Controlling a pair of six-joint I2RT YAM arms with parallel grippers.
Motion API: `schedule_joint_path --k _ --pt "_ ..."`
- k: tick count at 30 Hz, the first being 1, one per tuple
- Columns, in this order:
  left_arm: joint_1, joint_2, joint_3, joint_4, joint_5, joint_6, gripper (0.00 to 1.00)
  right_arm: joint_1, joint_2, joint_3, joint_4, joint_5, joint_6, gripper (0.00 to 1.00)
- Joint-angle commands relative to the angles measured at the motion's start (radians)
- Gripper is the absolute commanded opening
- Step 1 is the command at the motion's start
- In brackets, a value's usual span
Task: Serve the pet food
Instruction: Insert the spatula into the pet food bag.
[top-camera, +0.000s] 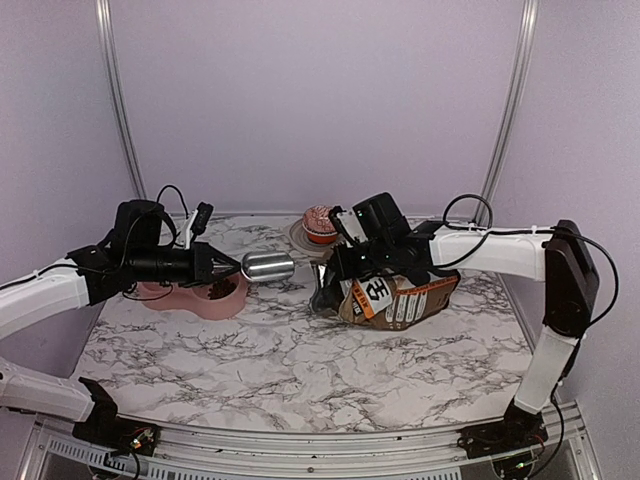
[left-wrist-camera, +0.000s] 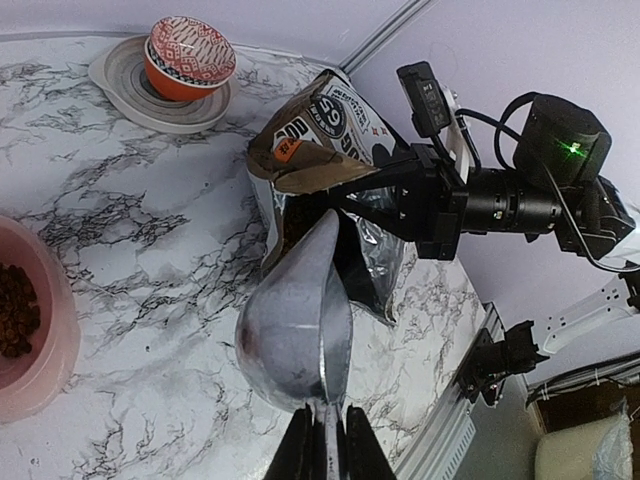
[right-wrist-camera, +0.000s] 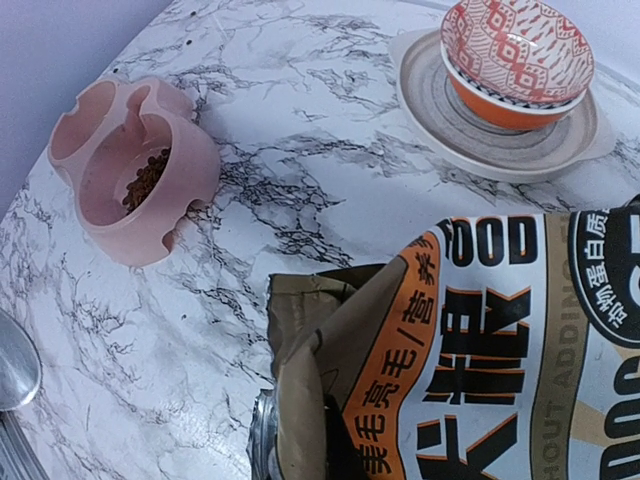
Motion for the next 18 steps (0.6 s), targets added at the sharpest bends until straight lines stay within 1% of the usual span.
schedule_joint_path --k 1,5,12,14,18 --pt "-0.025 0.018 -0.027 0.073 0.056 -0.014 0.00 0.048 -0.002 0.063 0.062 -0.101 0.009 0.00" --pt "-0.050 0.048 -0.042 0.114 0.057 -0.028 0.00 0.047 -0.014 0.059 0.022 -0.079 -0.018 0.00" --pt "-0.093 0.138 -0.052 0.261 0.062 -0.063 0.00 0.047 -0.029 0.083 -0.131 0.094 -0.107 0.00" --pt "-0.131 0.172 -0.042 0.278 0.053 -0.063 0.00 0.047 -0.032 0.091 -0.167 0.134 -0.130 0.00" --pt "-0.155 0.251 -0.008 0.293 0.030 -0.073 0.00 0.046 -0.048 0.086 -0.183 0.159 -0.147 0.00"
